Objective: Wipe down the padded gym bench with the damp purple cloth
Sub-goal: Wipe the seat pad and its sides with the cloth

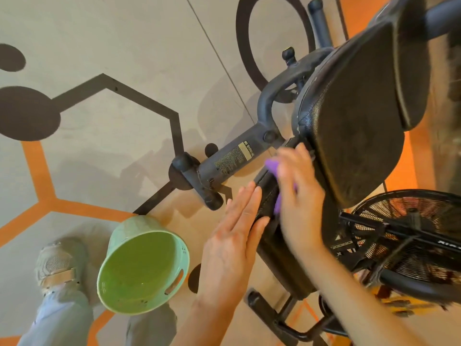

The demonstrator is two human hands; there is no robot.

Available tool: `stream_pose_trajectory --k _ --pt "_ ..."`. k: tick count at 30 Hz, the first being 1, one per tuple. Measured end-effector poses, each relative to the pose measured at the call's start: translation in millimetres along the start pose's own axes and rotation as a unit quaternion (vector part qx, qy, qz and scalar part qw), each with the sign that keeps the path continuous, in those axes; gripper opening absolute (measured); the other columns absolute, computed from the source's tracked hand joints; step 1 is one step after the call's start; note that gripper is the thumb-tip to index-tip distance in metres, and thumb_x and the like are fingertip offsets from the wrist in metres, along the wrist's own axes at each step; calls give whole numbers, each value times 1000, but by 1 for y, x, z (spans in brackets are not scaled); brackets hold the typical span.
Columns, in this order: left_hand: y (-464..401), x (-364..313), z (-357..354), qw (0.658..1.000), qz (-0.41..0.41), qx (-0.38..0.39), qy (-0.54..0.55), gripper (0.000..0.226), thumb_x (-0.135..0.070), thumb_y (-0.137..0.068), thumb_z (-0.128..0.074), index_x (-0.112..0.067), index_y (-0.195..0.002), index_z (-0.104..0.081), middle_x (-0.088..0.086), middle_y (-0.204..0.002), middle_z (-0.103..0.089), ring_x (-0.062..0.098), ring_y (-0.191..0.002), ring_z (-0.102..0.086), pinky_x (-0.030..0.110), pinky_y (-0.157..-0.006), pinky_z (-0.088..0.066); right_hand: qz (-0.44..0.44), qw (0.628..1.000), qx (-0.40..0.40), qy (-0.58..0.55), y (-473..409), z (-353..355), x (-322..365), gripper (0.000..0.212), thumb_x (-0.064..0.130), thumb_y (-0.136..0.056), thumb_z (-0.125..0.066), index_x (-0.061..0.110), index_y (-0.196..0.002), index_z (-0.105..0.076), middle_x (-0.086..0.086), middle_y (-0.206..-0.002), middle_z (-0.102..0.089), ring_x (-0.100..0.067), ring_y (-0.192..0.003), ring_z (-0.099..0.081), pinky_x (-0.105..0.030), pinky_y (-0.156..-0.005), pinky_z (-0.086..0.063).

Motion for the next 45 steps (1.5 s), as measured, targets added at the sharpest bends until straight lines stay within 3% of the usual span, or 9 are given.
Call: stream_pose_trajectory --k 4,9,14,17,24,28,33,39,45 --pt "1 1 -1 1000 6 0 6 52 -56 -100 -28 -40 -150 -29 -24 -158 -26 -2 -148 -22 2 -113 -13 65 997 51 -6 18 -2 8 31 17 -99 -43 12 -122 -63 1 -139 -54 -9 -143 -31 -21 -118 -25" --pt "0 2 -2 1000 5 7 -3 53 -52 -100 -33 -35 -150 -37 -20 -157 -32 2 -147 -27 0 -113 -12 -36 996 -63 -45 -17 12 -20 29 24 -101 -44 26 -128 -55 11 -145 -47 -4 -143 -29 -34 -120 -27" --pt "11 11 8 996 48 -34 65 47 -47 -101 -34 -42 -147 -33 -28 -154 -33 -6 -144 -28 20 -117 -28 53 993 68 -81 68 -8 8 41 20 -98 -45 20 -139 -43 9 -150 -40 -6 -146 -24 -18 -117 -23" --pt "19 13 8 994 56 -55 80 44 -40 -105 -33 -38 -149 -35 -25 -151 -40 -12 -140 -32 26 -116 -30 34 998 11 -48 13 2 -8 40 22 -99 -44 12 -137 -50 3 -148 -45 -5 -145 -26 -21 -118 -25" --pt "24 13 5 988 70 -75 118 48 -39 -105 -27 -30 -151 -36 -16 -153 -41 -7 -142 -33 23 -117 -31 128 985 88 -69 98 -7 -4 47 18 -97 -47 14 -142 -37 10 -152 -37 -14 -147 -25 -34 -119 -26" --pt "25 13 3 985 64 -96 132 48 -33 -105 -26 -26 -152 -34 -14 -155 -39 -6 -144 -30 25 -120 -28 105 991 38 -68 52 -12 10 42 20 -99 -45 13 -140 -40 2 -149 -42 -14 -147 -25 -49 -116 -31" --pt "28 11 1 982 55 -123 131 52 -35 -104 -22 -21 -151 -37 -11 -155 -41 -6 -144 -30 17 -119 -24 151 983 92 -42 103 -6 -16 50 22 -98 -45 13 -146 -32 8 -155 -31 -15 -148 -20 -41 -119 -25" --pt "31 8 -3 983 58 -130 118 53 -39 -101 -20 -27 -152 -35 -14 -153 -42 -6 -143 -31 15 -118 -25 35 996 1 -76 34 -9 -4 42 23 -102 -43 18 -144 -40 3 -154 -35 -12 -148 -17 -47 -120 -23" --pt "32 7 -1 984 79 -121 108 60 -49 -96 -19 -30 -151 -36 -15 -152 -44 -5 -142 -34 30 -120 -30 164 984 54 -33 113 -2 -33 50 21 -99 -46 15 -146 -31 0 -154 -34 -18 -148 -21 -55 -114 -30"
Point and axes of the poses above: each hand's wrist, its own y-axis away from the middle knuckle, its own z-axis out of the back of the hand, x = y × z, the point moved 9 cm from there along -y, towards the middle knuckle
